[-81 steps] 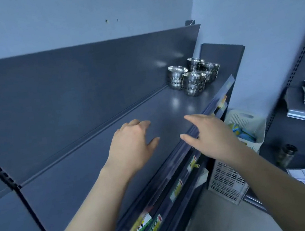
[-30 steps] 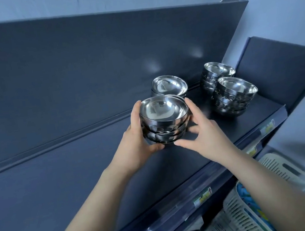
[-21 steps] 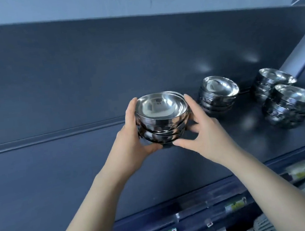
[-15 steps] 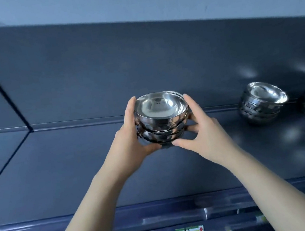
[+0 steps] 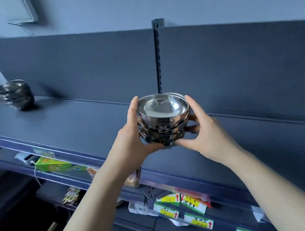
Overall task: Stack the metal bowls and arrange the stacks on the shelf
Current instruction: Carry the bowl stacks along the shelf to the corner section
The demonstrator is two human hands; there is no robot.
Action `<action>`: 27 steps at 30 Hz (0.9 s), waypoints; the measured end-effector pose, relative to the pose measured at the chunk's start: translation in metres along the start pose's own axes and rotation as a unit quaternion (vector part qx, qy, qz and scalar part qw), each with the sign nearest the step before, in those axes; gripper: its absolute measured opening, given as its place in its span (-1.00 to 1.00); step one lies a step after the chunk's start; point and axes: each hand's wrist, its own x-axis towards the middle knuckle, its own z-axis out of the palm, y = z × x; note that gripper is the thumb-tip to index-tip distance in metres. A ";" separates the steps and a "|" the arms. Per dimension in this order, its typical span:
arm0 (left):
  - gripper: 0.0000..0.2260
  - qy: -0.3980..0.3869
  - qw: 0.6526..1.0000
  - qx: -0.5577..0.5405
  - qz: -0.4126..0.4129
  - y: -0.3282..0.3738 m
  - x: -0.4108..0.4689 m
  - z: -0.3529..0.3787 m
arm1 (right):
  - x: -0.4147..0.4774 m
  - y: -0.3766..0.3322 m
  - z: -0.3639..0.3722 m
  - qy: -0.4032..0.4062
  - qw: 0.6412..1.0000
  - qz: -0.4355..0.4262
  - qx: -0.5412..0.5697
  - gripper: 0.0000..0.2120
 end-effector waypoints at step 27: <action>0.10 0.186 0.963 0.052 -0.189 -0.262 0.049 -0.278 | 0.275 -0.141 0.327 -0.189 0.970 -0.131 0.081 0.04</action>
